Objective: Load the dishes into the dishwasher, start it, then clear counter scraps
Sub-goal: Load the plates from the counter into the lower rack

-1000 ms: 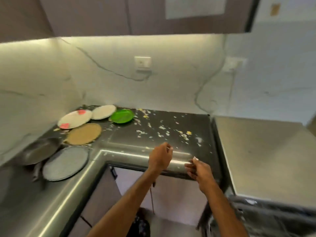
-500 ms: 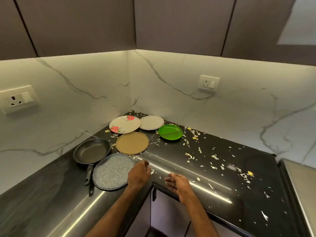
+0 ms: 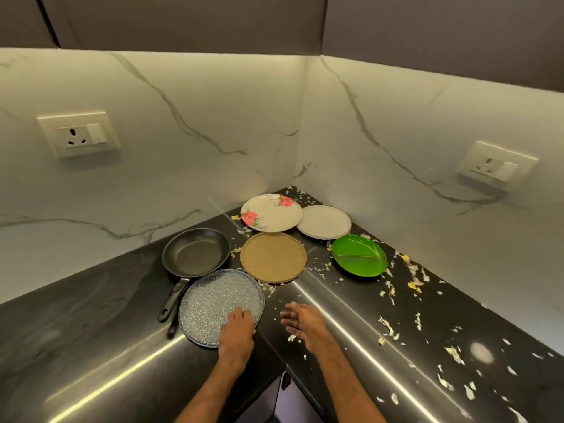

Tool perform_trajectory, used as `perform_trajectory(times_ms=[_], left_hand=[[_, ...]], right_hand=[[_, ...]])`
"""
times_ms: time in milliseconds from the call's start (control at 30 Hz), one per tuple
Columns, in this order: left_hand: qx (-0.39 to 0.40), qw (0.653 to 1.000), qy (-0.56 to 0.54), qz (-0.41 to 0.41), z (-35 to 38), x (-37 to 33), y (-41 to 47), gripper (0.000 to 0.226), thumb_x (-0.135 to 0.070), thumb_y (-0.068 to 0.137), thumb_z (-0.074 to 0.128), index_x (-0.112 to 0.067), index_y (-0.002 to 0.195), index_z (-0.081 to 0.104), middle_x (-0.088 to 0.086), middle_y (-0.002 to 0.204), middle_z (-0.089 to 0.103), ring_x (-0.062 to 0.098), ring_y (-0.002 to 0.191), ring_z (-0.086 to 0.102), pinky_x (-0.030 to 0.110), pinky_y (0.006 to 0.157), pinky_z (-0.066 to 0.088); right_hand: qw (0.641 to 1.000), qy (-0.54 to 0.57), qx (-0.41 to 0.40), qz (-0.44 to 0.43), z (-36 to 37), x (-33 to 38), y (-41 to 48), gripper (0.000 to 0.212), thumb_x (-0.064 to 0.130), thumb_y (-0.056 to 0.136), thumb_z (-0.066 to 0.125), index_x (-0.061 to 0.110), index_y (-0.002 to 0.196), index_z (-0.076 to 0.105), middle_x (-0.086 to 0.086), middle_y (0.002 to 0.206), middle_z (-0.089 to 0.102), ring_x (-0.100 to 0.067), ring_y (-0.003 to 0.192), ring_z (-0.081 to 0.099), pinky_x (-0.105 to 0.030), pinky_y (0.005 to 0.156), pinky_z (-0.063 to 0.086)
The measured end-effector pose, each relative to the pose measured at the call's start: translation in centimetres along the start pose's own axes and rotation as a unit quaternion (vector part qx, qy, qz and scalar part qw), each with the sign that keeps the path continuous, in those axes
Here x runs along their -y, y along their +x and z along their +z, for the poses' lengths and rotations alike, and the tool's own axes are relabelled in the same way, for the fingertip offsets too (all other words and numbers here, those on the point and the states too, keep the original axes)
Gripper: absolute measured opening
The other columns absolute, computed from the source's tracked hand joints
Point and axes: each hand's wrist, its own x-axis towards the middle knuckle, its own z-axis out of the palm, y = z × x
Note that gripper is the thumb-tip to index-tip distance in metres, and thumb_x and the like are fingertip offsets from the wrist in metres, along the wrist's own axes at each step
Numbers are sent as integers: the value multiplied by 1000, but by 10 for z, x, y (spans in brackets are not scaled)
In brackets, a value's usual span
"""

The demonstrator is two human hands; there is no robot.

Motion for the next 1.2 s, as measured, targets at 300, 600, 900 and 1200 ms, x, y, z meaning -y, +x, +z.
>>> perform_trajectory(times_ms=[300, 600, 900, 1200], left_hand=[[-62, 995, 80, 19, -16, -16, 4, 30, -17, 86, 65, -16, 114, 56, 3, 108, 56, 21, 95, 58, 37, 75, 50], [-263, 964, 16, -21, -54, -10, -1, 37, -2, 61, 80, -25, 81, 61, -8, 86, 52, 14, 79, 45, 31, 73, 40], [-385, 850, -347, -98, -80, -13, 24, 58, -3, 84, 72, -15, 134, 46, 2, 152, 30, 7, 142, 27, 35, 117, 30], [-173, 599, -774, -116, -118, -56, 42, 67, -66, 94, 43, -20, 143, 45, 8, 138, 59, 27, 125, 58, 55, 105, 45]], right_hand=[[996, 11, 74, 46, 30, 2, 32, 26, 23, 104, 48, 7, 112, 67, -9, 94, 77, -21, 83, 70, -34, 74, 55], [976, 118, 170, 68, 37, 28, 48, 51, 60, 95, 47, 15, 112, 64, -17, 110, 72, -33, 101, 69, -41, 75, 59], [960, 249, 125, 20, 27, 53, 50, 44, 10, 87, 68, 5, 129, 55, -18, 118, 69, -36, 105, 67, -37, 66, 62], [909, 372, 147, -121, 15, 82, 20, 58, 6, 80, 67, 4, 136, 53, -17, 127, 66, -31, 112, 66, -44, 86, 59]])
